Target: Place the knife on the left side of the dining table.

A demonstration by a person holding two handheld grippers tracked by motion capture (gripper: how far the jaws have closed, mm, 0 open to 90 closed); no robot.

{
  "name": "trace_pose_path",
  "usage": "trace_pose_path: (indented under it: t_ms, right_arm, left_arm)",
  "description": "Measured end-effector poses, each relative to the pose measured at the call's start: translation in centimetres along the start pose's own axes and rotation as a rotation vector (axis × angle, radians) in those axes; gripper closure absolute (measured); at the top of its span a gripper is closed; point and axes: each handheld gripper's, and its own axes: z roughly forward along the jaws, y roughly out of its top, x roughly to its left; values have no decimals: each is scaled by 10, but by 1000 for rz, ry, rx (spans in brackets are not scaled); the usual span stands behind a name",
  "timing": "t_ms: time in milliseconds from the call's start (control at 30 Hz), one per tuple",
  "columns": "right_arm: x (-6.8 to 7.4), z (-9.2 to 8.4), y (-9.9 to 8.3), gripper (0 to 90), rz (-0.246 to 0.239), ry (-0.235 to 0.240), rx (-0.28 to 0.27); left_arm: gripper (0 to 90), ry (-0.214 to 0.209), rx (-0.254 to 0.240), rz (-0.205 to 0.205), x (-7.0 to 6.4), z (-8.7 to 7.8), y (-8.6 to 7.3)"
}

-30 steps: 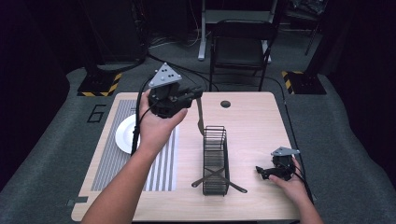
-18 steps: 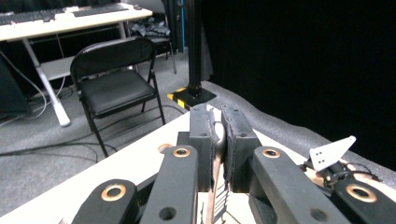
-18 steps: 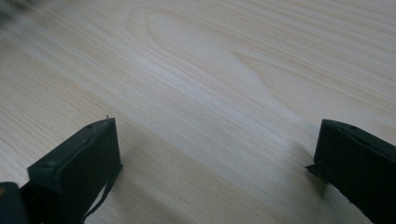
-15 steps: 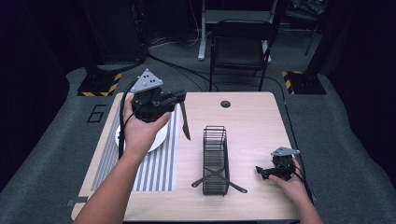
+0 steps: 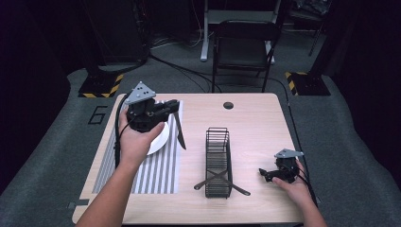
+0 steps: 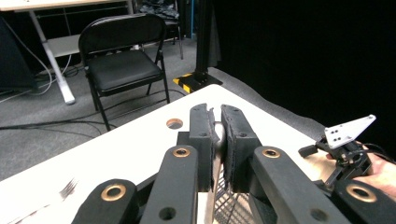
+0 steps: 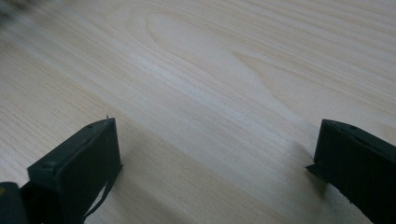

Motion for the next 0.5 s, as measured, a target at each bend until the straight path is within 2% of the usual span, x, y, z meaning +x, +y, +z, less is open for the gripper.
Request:
trace_pose_path:
  t_ms: [500]
  right_arm:
    - [0, 0, 0, 0, 0, 0, 1]
  left_arm:
    - [837, 33, 25, -13, 13, -11, -29]
